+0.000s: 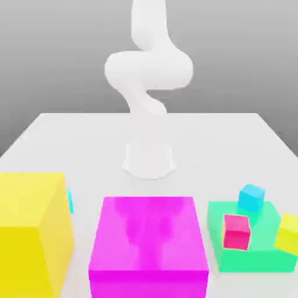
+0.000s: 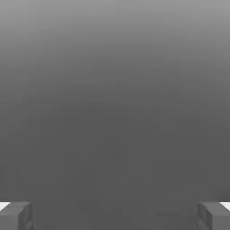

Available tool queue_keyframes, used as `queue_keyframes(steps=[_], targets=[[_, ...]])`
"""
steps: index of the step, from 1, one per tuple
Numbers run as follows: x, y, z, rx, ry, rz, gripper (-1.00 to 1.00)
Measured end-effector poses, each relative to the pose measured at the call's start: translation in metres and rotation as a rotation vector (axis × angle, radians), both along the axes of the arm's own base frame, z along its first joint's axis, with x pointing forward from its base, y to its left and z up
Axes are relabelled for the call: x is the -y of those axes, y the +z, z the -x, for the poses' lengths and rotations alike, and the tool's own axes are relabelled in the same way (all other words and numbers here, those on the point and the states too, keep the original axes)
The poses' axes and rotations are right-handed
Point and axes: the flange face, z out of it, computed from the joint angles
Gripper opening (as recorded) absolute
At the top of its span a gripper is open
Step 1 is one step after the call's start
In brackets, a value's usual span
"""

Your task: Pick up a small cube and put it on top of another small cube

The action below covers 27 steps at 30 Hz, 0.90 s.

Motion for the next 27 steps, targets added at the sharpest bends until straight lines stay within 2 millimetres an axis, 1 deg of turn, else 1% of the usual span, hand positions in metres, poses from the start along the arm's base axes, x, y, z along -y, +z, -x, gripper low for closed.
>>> queue_keyframes(steps=[2,4,6,9,11,13,16,18,19,21,22,24,26,27], targets=[[0.039,-0.038,-0.019,-0.052,-0.090,-0.026,0.00],[0.079,-0.077,-0.030,-0.101,-0.181,-0.054,0.00],[0.120,-0.118,-0.034,-0.147,-0.273,-0.084,0.00],[0.181,-0.179,-0.025,-0.214,-0.414,-0.132,0.00],[0.219,-0.221,-0.010,-0.257,-0.510,-0.166,0.00],[0.253,-0.262,0.012,-0.299,-0.607,-0.201,0.00],[0.296,-0.323,0.056,-0.360,-0.754,-0.257,0.00],[0.318,-0.362,0.092,-0.400,-0.851,-0.295,0.00],[0.321,-0.381,0.109,-0.424,-0.899,-0.319,0.00],[0.310,-0.417,0.134,-0.479,-0.971,-0.368,0.00],[0.296,-0.431,0.139,-0.508,-0.987,-0.387,0.00],[0.260,-0.450,0.139,-0.563,-0.993,-0.413,0.00],[0.225,-0.466,0.143,-0.617,-1.005,-0.433,0.00],[0.216,-0.470,0.150,-0.626,-1.024,-0.438,0.00]])
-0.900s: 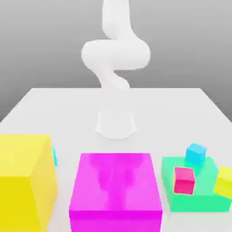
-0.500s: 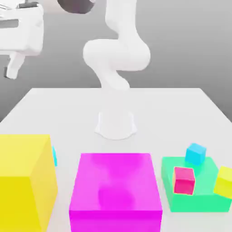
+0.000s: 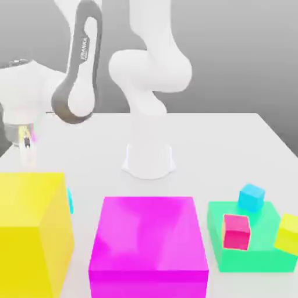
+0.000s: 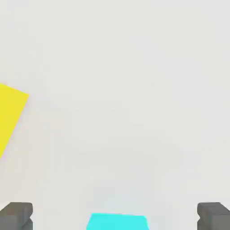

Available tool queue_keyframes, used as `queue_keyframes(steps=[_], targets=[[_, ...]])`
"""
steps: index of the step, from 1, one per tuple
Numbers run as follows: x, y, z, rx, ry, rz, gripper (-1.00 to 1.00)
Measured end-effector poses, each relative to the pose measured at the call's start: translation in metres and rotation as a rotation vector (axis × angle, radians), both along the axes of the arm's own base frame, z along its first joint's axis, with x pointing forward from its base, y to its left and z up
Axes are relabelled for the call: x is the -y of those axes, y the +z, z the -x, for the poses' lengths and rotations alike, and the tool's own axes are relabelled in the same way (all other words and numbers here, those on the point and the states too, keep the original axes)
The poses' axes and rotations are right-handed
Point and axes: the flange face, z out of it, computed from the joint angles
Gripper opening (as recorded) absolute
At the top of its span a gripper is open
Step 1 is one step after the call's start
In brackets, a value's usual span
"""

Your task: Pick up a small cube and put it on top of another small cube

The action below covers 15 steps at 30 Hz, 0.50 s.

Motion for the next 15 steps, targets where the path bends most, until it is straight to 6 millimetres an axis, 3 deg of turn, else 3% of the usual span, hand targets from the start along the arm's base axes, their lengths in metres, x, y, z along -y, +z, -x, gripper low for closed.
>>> queue_keyframes(steps=[15], targets=[[-0.006,-0.063,0.006,-0.025,-0.017,0.012,0.00]])
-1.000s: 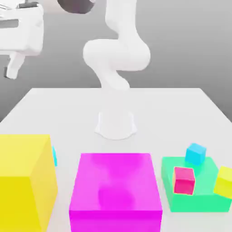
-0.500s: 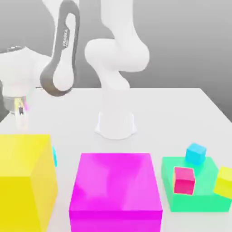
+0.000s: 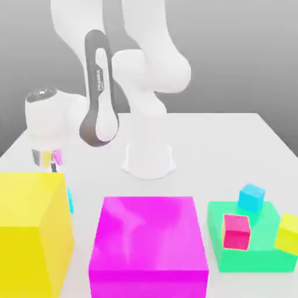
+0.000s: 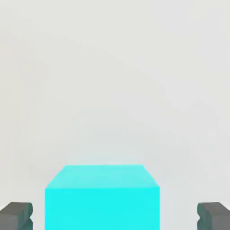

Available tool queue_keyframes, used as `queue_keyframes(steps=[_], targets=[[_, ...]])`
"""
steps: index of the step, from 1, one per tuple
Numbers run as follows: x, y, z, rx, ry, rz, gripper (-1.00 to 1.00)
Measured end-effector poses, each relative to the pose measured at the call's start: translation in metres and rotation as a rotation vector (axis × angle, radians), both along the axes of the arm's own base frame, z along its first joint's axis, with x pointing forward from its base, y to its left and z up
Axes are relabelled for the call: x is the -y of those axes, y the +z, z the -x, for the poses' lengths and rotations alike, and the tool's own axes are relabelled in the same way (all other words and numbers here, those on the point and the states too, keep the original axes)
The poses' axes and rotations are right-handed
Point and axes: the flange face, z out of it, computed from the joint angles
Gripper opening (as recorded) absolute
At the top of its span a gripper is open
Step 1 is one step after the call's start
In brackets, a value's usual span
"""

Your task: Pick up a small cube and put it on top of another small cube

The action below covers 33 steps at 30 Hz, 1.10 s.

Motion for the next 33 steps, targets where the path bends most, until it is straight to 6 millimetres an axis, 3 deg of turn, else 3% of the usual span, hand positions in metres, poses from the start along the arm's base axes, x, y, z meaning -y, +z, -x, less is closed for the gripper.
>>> queue_keyframes(steps=[1,2,10,25,28,33], targets=[[-0.001,-0.004,0.000,0.006,0.000,-0.006,0.00],[-0.003,-0.008,0.001,0.011,0.000,-0.012,-1.00],[-0.002,-0.005,0.000,0.008,0.000,-0.008,-1.00],[-0.002,0.056,0.000,0.012,-0.002,-0.010,-1.00],[0.043,0.076,0.005,0.074,-0.156,0.033,-1.00],[0.115,0.129,-0.014,0.213,-0.389,0.123,-1.00]])
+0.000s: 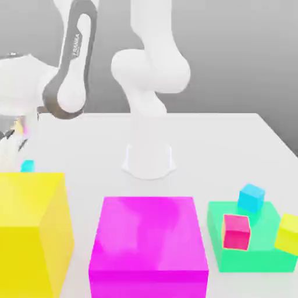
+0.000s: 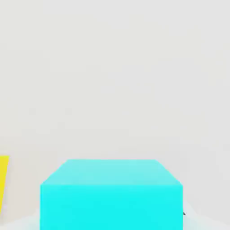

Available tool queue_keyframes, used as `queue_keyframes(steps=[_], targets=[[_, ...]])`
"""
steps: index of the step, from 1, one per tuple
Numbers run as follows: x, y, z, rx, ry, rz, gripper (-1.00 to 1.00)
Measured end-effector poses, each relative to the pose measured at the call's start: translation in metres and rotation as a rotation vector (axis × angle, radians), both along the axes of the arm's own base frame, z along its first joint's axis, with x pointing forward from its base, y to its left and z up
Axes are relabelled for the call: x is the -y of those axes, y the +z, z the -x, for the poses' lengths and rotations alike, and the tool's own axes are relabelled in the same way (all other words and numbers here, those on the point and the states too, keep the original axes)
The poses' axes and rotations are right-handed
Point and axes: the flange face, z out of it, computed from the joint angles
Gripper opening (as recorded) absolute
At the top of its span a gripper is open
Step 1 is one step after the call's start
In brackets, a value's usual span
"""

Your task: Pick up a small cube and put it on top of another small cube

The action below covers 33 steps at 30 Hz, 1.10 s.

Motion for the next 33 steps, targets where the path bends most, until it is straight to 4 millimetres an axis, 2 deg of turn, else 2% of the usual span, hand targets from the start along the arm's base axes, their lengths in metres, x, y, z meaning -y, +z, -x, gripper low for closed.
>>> queue_keyframes(steps=[3,4,5,7,10,13,16,19,22,25,27,30,31,33], targets=[[0.000,0.045,-0.061,0.104,-0.020,0.024,-1.00],[-0.004,0.062,-0.083,0.143,-0.025,0.026,-1.00],[-0.017,0.072,-0.103,0.163,-0.003,0.018,-1.00],[-0.054,0.082,-0.137,0.174,0.070,-0.007,-1.00],[-0.125,0.089,-0.177,0.162,0.208,-0.047,-1.00],[-0.199,0.092,-0.203,0.139,0.348,-0.079,-1.00],[-0.273,0.094,-0.215,0.108,0.486,-0.105,-1.00],[-0.349,0.093,-0.214,0.067,0.627,-0.123,-1.00],[-0.425,0.088,-0.197,0.010,0.781,-0.131,-1.00],[-0.501,0.079,-0.163,-0.063,0.952,-0.124,-1.00],[-0.549,0.070,-0.130,-0.125,1.076,-0.107,-1.00],[-0.596,0.055,-0.079,-0.209,1.231,-0.067,-1.00],[-0.604,0.048,-0.068,-0.229,1.263,-0.054,-1.00],[-0.609,0.030,-0.061,-0.246,1.285,-0.038,-1.00]])
